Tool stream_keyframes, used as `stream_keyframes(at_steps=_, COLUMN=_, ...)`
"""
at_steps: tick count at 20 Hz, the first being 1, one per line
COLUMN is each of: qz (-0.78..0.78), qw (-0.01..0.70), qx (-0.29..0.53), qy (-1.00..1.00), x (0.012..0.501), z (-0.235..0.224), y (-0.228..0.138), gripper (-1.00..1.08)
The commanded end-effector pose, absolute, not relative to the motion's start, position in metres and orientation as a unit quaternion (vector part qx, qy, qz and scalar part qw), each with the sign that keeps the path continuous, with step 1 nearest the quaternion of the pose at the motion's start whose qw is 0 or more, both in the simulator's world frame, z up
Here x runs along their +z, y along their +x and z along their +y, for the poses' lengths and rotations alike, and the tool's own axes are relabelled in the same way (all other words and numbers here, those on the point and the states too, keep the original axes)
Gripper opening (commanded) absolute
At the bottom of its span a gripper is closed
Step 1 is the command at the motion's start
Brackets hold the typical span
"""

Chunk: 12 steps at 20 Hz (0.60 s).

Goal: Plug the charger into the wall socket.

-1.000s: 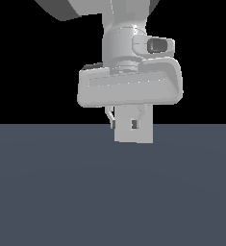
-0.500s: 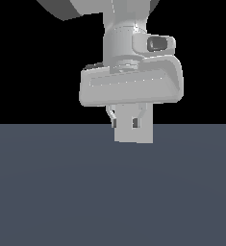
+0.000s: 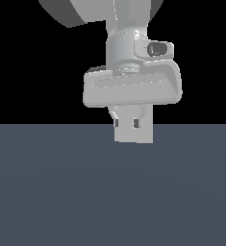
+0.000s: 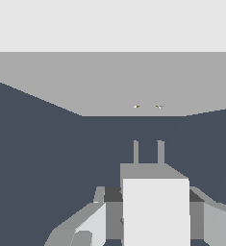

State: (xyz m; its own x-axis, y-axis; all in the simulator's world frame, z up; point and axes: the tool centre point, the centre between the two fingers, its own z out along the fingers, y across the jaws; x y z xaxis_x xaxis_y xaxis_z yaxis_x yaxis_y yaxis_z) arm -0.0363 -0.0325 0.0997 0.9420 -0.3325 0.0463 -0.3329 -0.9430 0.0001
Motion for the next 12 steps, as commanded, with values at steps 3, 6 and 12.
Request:
stream_keyframes(at_steps=3, qz=-0.169, qw=0.004, qx=0.023, qy=0.985, x=0.100, z=-0.038, y=-0.020, gripper=-1.00)
stream_keyframes(at_steps=6, qz=-0.169, qw=0.004, qx=0.023, qy=0.985, x=0.100, z=-0.042, y=-0.011, gripper=-1.00)
stream_keyframes(at_steps=12, qz=-0.169, qw=0.004, qx=0.023, qy=0.985, x=0.100, z=-0.045, y=-0.003, gripper=-1.00)
